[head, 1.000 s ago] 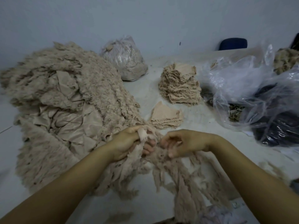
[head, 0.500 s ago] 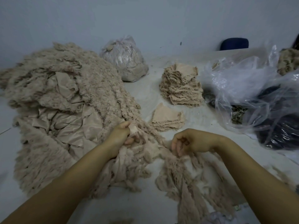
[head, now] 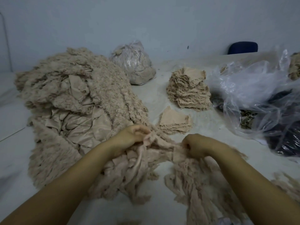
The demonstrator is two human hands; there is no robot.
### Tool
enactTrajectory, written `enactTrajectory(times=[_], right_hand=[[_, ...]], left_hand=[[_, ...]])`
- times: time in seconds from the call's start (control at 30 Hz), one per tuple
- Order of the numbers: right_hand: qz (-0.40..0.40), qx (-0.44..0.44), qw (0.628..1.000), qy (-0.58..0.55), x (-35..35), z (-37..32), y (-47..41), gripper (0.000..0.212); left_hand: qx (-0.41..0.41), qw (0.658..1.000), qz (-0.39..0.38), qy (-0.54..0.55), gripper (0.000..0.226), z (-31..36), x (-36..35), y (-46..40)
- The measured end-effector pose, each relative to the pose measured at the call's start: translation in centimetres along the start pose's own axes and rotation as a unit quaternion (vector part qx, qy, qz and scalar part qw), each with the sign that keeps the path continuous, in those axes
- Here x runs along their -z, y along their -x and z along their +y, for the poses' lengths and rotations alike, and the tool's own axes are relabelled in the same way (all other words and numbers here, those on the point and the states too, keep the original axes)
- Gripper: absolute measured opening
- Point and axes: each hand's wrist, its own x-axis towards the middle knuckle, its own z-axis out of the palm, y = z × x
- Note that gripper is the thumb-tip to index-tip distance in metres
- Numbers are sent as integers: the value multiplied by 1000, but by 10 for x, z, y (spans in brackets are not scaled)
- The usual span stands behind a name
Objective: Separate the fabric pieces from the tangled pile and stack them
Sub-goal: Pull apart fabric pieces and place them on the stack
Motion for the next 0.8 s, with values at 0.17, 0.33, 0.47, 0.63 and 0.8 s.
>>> enactTrajectory(times=[0.17, 0.33, 0.47, 0.63, 0.8], right_hand=[[-18, -100, 992, 76, 17, 24, 2, 12], [145, 35, 984, -100, 10, 6, 0, 23], [71, 176, 975, -119, -18, -34, 4, 31], [-42, 69, 996, -35, -13, 2, 15, 30], [-109, 53, 992, -27, 8, 4, 22, 14]], left_hand=[[-10, 923, -230, -307, 49, -5, 19, 18], [-63, 883, -205, -418, 4, -26, 10, 19], [-126, 917, -145, -350, 12, -29, -1, 12], [-164, 888, -46, -426, 37, -38, 7, 13], [-182, 904, -75, -380, 20, -33, -2, 12]])
